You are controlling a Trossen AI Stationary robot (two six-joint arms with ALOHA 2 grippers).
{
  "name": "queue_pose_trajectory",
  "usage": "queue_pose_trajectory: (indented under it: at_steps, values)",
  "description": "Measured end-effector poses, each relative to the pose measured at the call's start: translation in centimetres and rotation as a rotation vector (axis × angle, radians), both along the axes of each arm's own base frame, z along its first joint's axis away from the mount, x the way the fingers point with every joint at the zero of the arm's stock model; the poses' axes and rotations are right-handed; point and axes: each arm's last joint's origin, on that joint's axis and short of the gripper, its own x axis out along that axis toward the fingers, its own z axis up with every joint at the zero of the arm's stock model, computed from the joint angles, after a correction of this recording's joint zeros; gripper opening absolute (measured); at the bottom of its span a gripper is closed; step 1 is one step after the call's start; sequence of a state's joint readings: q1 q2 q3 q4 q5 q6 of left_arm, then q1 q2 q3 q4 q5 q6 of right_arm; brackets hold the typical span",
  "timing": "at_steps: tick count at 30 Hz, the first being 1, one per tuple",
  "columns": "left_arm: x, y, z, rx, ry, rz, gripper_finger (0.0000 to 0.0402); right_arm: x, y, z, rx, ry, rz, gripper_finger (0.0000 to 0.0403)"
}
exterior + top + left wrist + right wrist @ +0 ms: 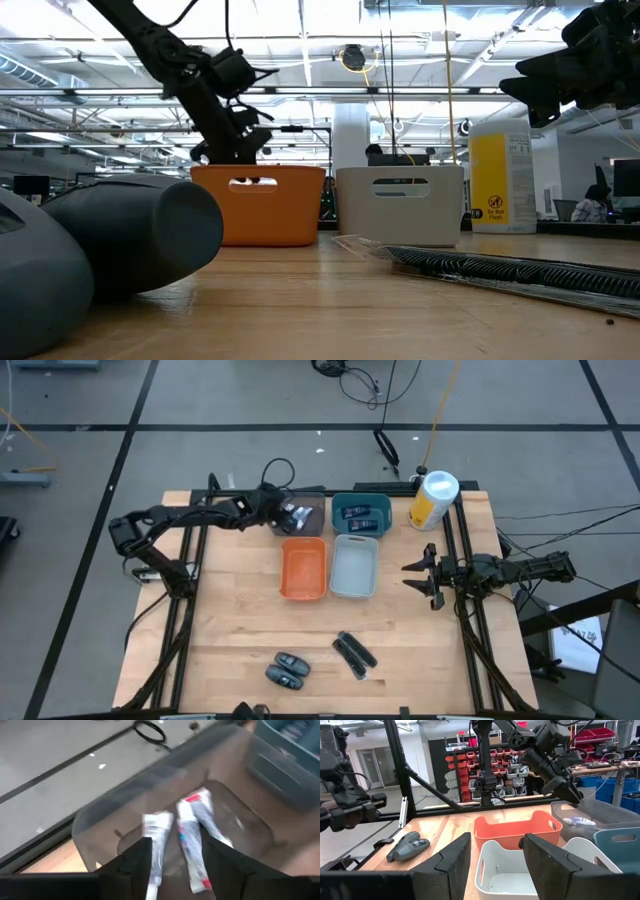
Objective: Pick & Place Travel size toiletries
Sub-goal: Put the bottom gray deodorant into the orange bin
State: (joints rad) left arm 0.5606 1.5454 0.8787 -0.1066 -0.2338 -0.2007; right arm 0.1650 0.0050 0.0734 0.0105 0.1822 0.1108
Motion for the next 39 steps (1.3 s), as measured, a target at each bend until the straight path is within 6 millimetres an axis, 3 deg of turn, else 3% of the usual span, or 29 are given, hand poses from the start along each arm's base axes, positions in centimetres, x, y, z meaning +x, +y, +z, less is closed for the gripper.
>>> queue_pose_trajectory:
  at_steps: [4, 9, 14, 20, 30, 35, 39]
  values:
    - [-0.4, -1.6, 1.7, 0.002, 0.016, -0.179, 0.0194, 0.0, 0.0, 0.0, 0.0, 0.0, 0.0, 0.0171]
    - [-1.1, -5.2, 4.6, 0.014, -0.012, -0.356, 0.0187, 0.0, 0.0, 0.0, 0.0, 0.0, 0.0, 0.0171]
    - [-1.9, -9.7, 7.7, -0.005, -0.143, -0.55, 0.0175, 0.0, 0.0, 0.0, -0.002, 0.0, -0.001, 0.0171]
    - [-3.0, -14.7, 10.5, -0.052, -0.313, -0.662, 0.0173, 0.0, 0.0, 0.0, 0.0, 0.0, -0.002, 0.0171]
    - [-3.6, -23.6, 13.9, -0.042, -0.334, -0.839, 0.0173, 0.0, 0.0, 0.1, 0.003, -0.015, -0.005, 0.0171]
    - [-2.5, -29.5, 14.6, 0.011, -0.277, -1.002, 0.0173, 0.0, 0.0, 0.2, 0.004, -0.019, -0.005, 0.0171]
    - [-1.0, -33.9, 13.4, 0.067, -0.129, -1.039, 0.0173, 0.0, 0.0, 0.2, 0.004, -0.019, -0.004, 0.0171]
